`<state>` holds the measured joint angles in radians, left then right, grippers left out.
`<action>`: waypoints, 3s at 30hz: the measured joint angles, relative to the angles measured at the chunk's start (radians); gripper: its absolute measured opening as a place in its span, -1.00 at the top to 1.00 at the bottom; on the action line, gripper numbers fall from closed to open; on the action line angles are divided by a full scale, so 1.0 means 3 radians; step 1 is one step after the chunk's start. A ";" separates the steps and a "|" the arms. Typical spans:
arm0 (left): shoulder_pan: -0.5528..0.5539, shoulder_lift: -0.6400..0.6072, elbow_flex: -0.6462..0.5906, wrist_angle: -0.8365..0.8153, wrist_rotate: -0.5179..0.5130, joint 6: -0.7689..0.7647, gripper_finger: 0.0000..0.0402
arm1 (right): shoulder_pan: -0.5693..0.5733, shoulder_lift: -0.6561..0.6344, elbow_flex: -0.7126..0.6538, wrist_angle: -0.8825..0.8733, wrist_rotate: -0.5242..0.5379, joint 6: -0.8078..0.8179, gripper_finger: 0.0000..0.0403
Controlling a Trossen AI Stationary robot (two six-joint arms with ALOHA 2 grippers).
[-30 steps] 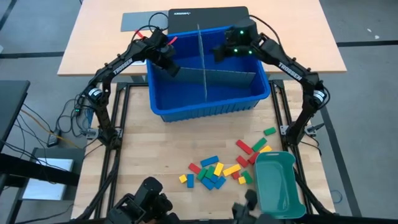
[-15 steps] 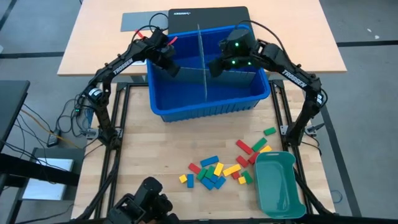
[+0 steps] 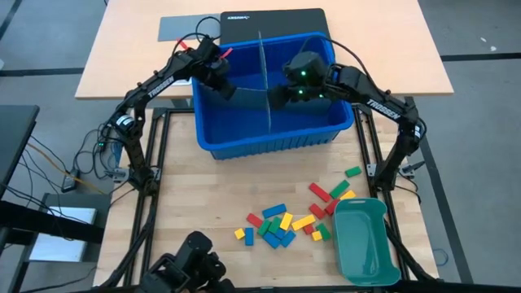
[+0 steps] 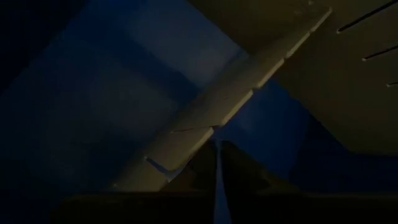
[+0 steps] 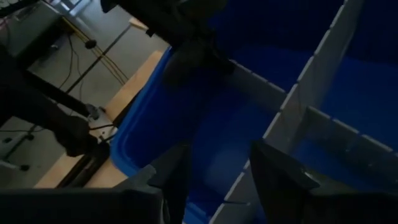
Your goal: Sort Items/Unsort Items
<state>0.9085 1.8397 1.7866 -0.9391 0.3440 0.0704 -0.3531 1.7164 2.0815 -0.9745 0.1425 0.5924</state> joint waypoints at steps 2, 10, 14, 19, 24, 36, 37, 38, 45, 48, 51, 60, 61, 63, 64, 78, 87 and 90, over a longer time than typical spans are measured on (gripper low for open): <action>0.0000 0.0000 0.0065 0.0005 -0.0004 0.0001 0.82 | 0.0027 0.0000 0.0000 0.0000 0.0000 0.0056 0.10; 0.0000 -0.0001 0.0521 0.0007 -0.0025 -0.0002 0.75 | 0.0125 0.0154 0.0003 -0.0153 0.0163 0.0263 -0.02; 0.0007 -0.0003 0.0748 0.0009 0.0030 -0.0095 0.74 | 0.0149 0.0301 0.0000 -0.0344 0.0272 0.0384 -0.02; 0.0097 -0.0005 0.0906 0.0008 0.0267 -0.0203 0.74 | 0.0191 0.0392 0.0000 -0.0410 0.0468 0.0458 -0.02; 0.0183 -0.0008 0.0913 0.0017 0.0763 -0.0257 0.74 | 0.0194 0.0427 0.0000 -0.0440 0.0537 0.0560 -0.02; 0.0192 -0.0157 0.0913 0.0810 0.1195 -0.0349 0.81 | 0.0210 0.0556 -0.0001 -0.0440 0.0514 0.0661 0.01; 0.0191 -0.0180 0.0913 0.0892 0.1199 -0.0354 0.83 | 0.0210 0.0567 0.0000 -0.0435 0.0532 0.0662 0.03; 0.0182 -0.0200 0.0913 0.0967 0.1201 -0.0361 0.84 | 0.0204 0.0578 0.0000 -0.0440 0.0534 0.0662 0.04; 0.0122 -0.0273 0.0913 0.1229 0.1228 -0.0448 0.91 | 0.0181 0.0674 -0.0013 -0.0451 0.0535 0.0653 0.15; 0.0107 -0.0273 0.0913 0.1279 0.1255 -0.0487 0.92 | 0.0180 0.0705 -0.0027 -0.0399 0.0561 0.0643 0.17; 0.0108 -0.0277 0.0912 0.1366 0.1300 -0.0515 0.92 | 0.0172 0.0710 -0.0030 -0.0399 0.0563 0.0616 0.19; 0.0109 -0.0352 0.0900 0.2292 0.1610 -0.0979 0.92 | 0.0167 0.0711 -0.0028 -0.0396 0.0704 0.0573 0.56; 0.0106 -0.0354 0.0900 0.2446 0.1659 -0.1095 0.92 | 0.0167 0.0711 -0.0028 -0.0396 0.0703 0.0563 0.62; 0.0072 -0.0354 0.0900 0.2792 0.1706 -0.1336 0.92 | 0.0167 0.0711 -0.0028 -0.0398 0.0710 0.0554 0.74; 0.0053 -0.0354 0.0900 0.2979 0.1714 -0.1458 0.92 | 0.0167 0.0711 -0.0028 -0.0398 0.0720 0.0551 0.80; -0.0027 -0.0357 0.0900 0.3496 0.2129 -0.2062 0.92 | 0.0148 0.0680 -0.0183 -0.0318 0.0707 0.0530 0.95; -0.0025 -0.0354 0.0900 0.2824 0.2075 -0.1538 0.92 | 0.0148 0.0679 -0.0412 -0.0074 0.0669 0.0501 0.95; -0.0025 -0.0354 0.0900 0.2688 0.2071 -0.1454 0.92 | 0.0146 0.0682 -0.0414 -0.0013 0.0654 0.0458 0.93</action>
<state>0.9009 1.7336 2.0567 -0.1328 0.9654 -0.3657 -0.3092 1.9212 1.9572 -0.9784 0.3388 0.7297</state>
